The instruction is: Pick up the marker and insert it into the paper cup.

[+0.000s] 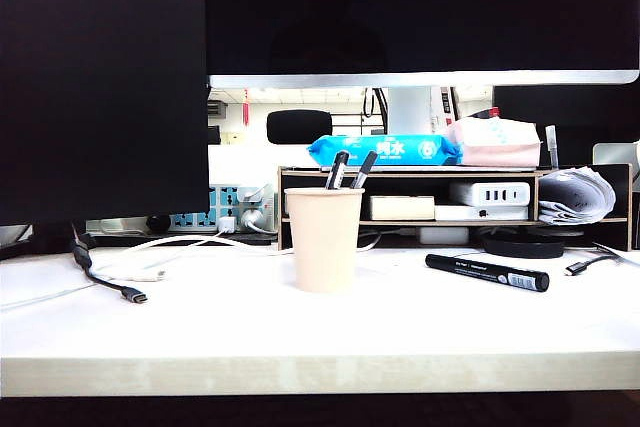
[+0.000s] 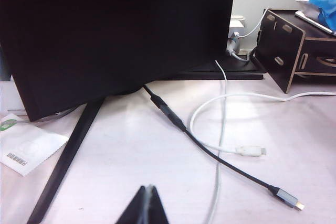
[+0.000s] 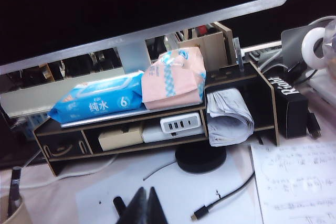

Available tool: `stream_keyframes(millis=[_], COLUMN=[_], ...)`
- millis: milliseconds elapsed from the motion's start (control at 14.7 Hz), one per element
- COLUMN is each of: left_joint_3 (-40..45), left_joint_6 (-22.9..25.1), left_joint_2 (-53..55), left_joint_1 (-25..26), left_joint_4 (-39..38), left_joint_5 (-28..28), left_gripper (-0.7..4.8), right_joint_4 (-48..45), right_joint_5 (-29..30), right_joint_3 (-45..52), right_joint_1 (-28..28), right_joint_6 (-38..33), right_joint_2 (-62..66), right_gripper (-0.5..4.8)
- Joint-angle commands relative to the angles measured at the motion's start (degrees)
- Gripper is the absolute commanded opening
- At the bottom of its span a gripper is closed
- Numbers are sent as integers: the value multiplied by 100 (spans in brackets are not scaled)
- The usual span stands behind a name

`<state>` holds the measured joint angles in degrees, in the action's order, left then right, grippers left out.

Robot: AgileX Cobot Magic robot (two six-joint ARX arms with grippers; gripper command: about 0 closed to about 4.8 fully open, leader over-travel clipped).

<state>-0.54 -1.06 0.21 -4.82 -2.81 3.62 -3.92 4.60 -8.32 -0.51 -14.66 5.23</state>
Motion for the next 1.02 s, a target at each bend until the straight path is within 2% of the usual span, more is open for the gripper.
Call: stream_keyframes(millis=[68,136,272,408,476,544,612,680,748,1019], left_joint_3=[0,0,0,0,0,-2,-2,-2,-2,-2], left_joint_6=[24,22,22,-68,-686,-1032,-997,-870,-859,-730], left_joint_2=[0,0,0,0,0,0,2,2,2,17], left_joint_1=[-7,-7,-7,-7,-7,-7,-9,-11,-13,-13], left_joint_4=[28,28,31,66,236,319,380,446,472,439], left_joint_5=[-22,-20,-22,-24,-210,-802,-1670,-2844,-3187,-3213], left_gripper=[-5,-5,-5,-5,-5,-5,-5,-5,-5,-5], right_joint_4=[-22,-11,584,1589,2037,2400,2634,2791,2820,3032], right_joint_5=[101,402,960,1073,1073,1071,1049,1029,1038,896], right_joint_3=[-868,-1480,-2638,-3851,-4393,-4848,-5217,-5604,-5807,-6763], right_joint_1=[-4,-9,-22,-262,-435,-581,-723,-879,-968,-1228], right_joint_6=[256,623,1038,1353,1611,1803,1974,2114,2151,2288], right_joint_2=[1606,2699,4454,6030,6706,7263,7716,8199,8459,9556], right_gripper=[-6,-6,-6,-6,-6,-6,-6,-6,-6,-6])
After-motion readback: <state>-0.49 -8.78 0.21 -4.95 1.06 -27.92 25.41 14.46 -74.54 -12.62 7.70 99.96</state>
